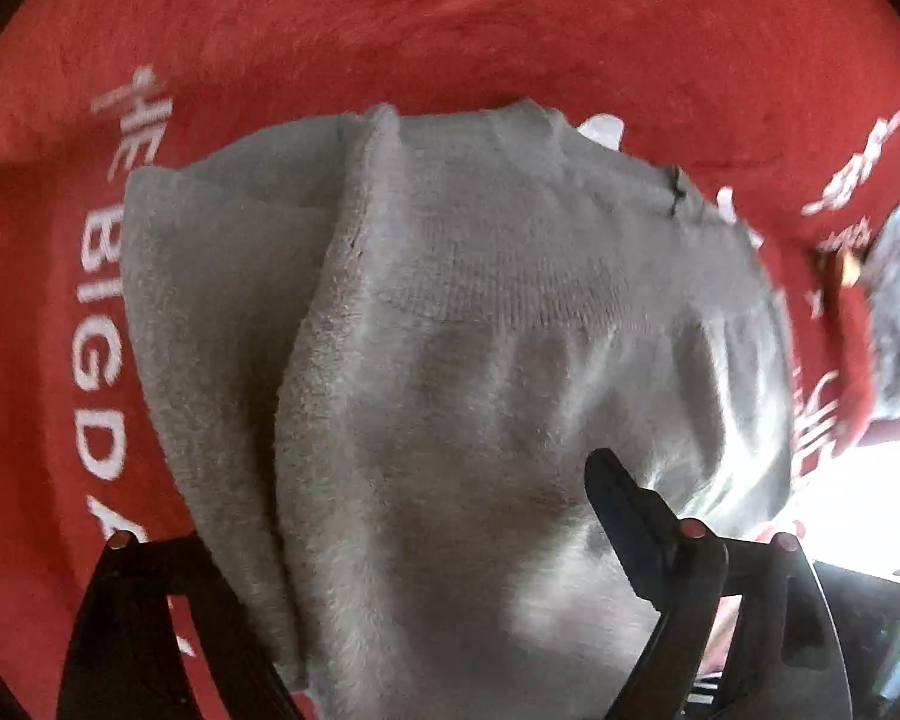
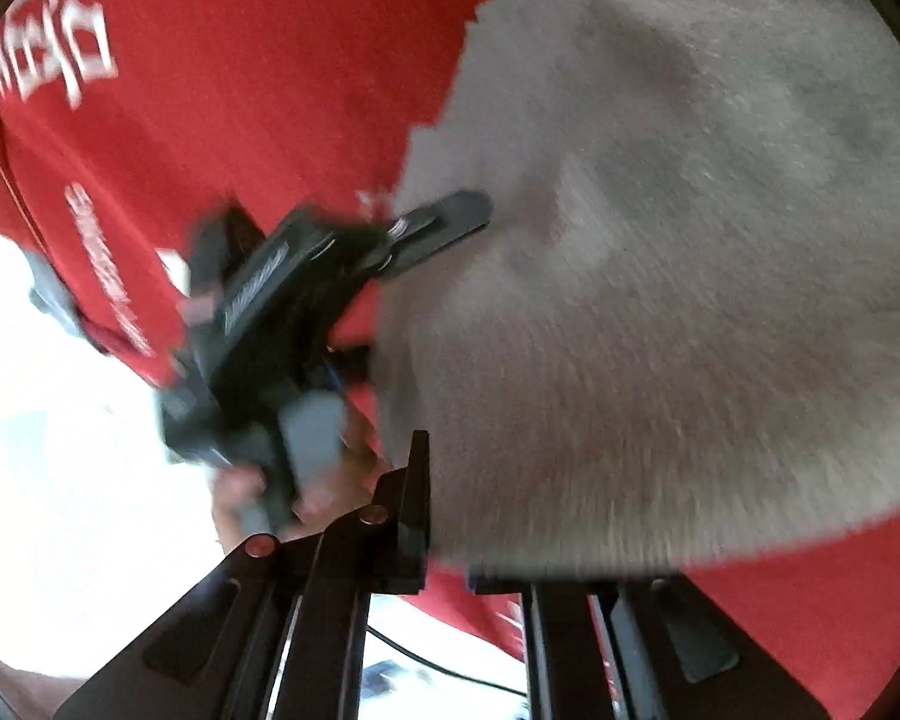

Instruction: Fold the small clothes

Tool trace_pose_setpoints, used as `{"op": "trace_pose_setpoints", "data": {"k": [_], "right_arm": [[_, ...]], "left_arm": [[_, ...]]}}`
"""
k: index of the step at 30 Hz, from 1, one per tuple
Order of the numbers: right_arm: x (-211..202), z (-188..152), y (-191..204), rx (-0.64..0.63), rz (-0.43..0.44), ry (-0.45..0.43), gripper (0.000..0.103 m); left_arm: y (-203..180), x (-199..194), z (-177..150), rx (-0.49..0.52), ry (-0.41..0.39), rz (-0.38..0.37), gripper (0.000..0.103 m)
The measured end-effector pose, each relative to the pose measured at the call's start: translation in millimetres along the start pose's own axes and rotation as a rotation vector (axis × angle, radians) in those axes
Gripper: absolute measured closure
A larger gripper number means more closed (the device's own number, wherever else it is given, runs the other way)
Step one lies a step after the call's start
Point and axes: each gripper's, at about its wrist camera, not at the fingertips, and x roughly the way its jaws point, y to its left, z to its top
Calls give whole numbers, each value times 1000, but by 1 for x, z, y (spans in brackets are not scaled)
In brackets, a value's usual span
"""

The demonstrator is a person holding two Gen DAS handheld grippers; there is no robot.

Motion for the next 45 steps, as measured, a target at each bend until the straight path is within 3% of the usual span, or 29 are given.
{"op": "trace_pose_setpoints", "data": {"k": [3, 4, 5, 7, 13, 16, 17, 19, 22, 26, 30, 33, 38, 41, 45], "right_arm": [[-10, -5, 0, -54, -133, 66, 83], [-18, -5, -1, -70, -161, 68, 78], [-27, -4, -2, -83, -184, 61, 66], [-48, 2, -3, -107, -227, 23, 59], [-92, 36, -10, -133, -323, -91, 61], [-96, 54, -10, -147, -367, -115, 73], [-95, 61, -10, -160, -386, -123, 79], [-93, 73, -14, -175, -405, -130, 85], [-87, 88, -22, -178, -419, -126, 87], [-72, 96, -39, -171, -438, -94, 94], [-69, 94, -36, -244, -466, -81, 95], [-71, 96, -37, -248, -446, -70, 95], [-94, 100, -51, -182, -325, -64, 94], [-123, 99, -60, -154, -238, -101, 94], [-163, 104, -88, -74, -133, -154, 91]], "left_arm": [[-4, 2, -2, 3, -1, 40, 20], [-5, 2, -2, 1, -4, 45, 20], [-6, 2, -2, -1, -4, 55, 20], [-7, 3, -5, -5, -2, 72, 20], [-6, 3, -4, -24, -3, 102, 20], [-9, 5, -2, -34, -6, 119, 20], [-10, 5, -2, -40, -16, 123, 25], [-10, 2, -3, -55, -41, 134, 47], [-8, -6, -1, -70, -72, 132, 73], [-11, -13, 0, -79, -86, 134, 81], [-27, -35, 1, -130, -141, 52, 84], [-62, -55, 6, -107, -193, -1, 88], [-142, -66, 22, -5, -232, -91, 88], [-204, -48, 33, 83, -218, -128, 88], [-265, 2, 40, 154, -130, -163, 88]]}}
